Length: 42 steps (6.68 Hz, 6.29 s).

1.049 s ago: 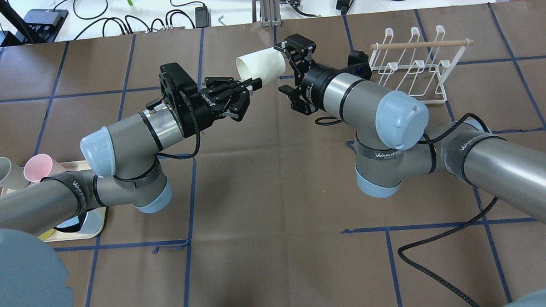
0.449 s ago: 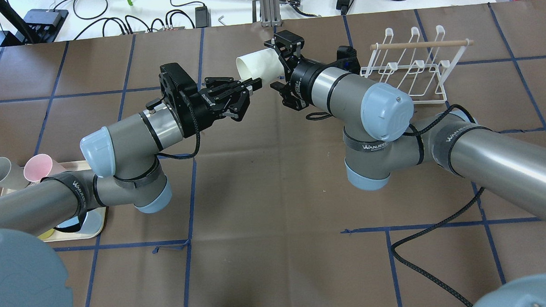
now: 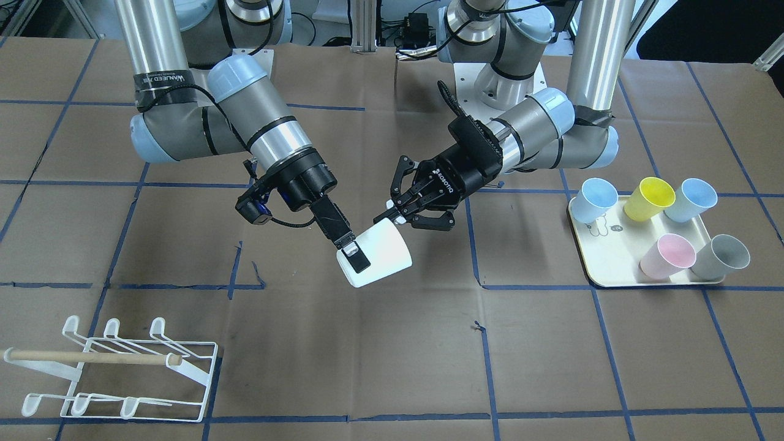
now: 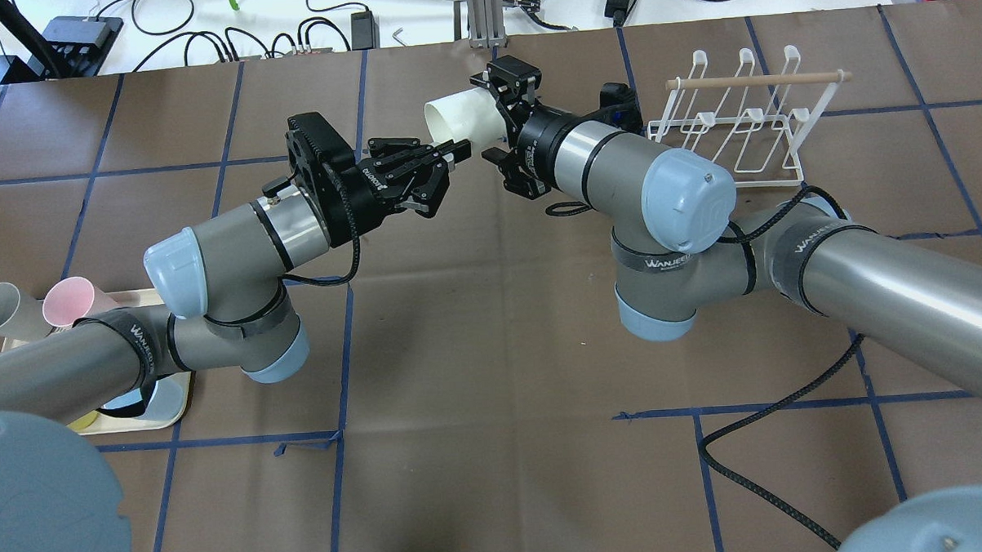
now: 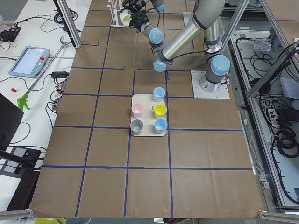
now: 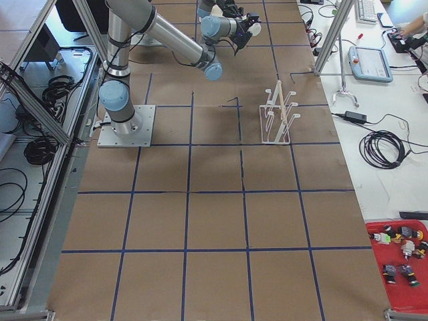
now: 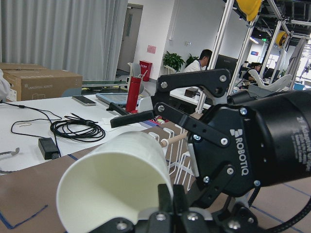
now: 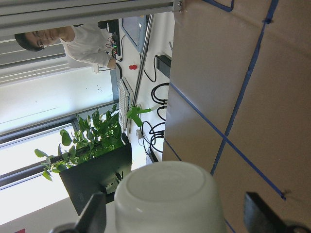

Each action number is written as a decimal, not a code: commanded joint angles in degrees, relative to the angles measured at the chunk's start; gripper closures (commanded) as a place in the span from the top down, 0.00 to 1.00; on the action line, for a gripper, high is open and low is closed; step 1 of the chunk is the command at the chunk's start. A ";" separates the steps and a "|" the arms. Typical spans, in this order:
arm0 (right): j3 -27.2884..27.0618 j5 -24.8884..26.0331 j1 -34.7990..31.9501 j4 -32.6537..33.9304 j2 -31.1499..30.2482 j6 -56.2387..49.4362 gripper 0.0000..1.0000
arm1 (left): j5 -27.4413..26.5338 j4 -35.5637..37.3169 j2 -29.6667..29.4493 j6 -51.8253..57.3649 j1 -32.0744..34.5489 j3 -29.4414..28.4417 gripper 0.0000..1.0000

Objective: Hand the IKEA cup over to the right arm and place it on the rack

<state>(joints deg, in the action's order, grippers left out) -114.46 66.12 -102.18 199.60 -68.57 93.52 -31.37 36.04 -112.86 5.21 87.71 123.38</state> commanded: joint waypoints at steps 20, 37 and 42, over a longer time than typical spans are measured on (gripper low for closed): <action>2.05 4.27 5.40 0.53 0.46 -14.95 0.30 | -11.44 -16.17 5.00 -0.28 -11.60 -5.75 0.93; 13.20 12.37 20.97 6.76 13.28 -99.41 0.28 | -61.62 -117.82 33.41 19.84 -26.54 -9.33 0.98; 12.16 12.45 19.92 8.17 14.96 -99.49 0.60 | -62.06 -97.74 26.57 22.47 -26.81 2.82 0.98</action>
<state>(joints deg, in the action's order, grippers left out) -101.80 78.53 -82.22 207.74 -53.78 -5.91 -93.46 -64.32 -84.29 26.68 60.98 124.17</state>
